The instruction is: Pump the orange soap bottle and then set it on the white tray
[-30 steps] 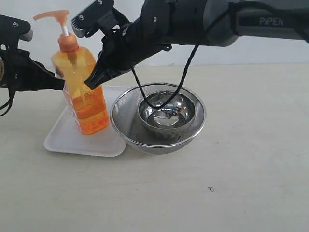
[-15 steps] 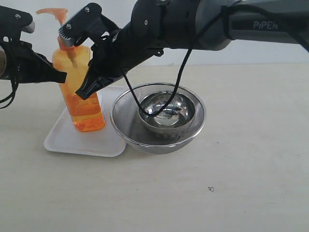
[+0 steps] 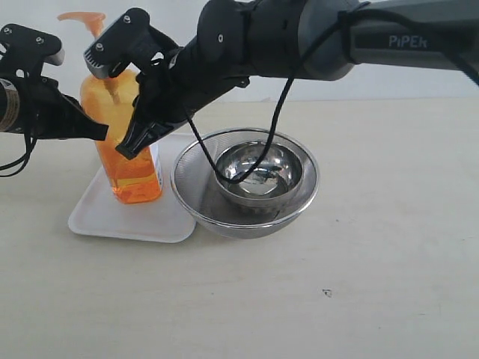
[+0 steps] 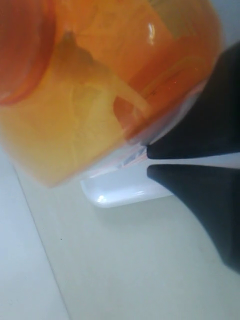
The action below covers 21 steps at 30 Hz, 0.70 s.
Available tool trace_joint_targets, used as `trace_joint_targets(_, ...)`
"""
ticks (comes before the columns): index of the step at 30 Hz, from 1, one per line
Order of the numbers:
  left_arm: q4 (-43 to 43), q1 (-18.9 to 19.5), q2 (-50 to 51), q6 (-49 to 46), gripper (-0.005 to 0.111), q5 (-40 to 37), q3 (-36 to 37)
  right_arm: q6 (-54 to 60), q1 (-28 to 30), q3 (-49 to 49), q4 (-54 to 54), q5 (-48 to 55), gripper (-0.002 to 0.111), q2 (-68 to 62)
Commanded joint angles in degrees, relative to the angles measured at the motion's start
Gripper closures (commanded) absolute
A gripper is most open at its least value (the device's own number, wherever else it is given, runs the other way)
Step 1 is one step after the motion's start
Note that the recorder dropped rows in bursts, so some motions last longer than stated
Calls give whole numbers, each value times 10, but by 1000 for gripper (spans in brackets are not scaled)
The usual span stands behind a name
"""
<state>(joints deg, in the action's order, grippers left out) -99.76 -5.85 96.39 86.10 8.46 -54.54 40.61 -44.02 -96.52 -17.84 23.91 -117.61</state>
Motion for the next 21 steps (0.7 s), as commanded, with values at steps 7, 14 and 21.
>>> trace_joint_targets(7, -2, 0, 1, -5, 102, 11, -2, -1, 1, -1, 52, -25, 108, 3)
trace_joint_targets(14, -2, 0, 1, -10, 102, 12, -2, -1, 1, -1, 51, -35, 108, 3)
trace_joint_targets(21, -2, 0, 1, -14, 102, 12, -6, -1, 0, -1, 50, -42, 108, 3)
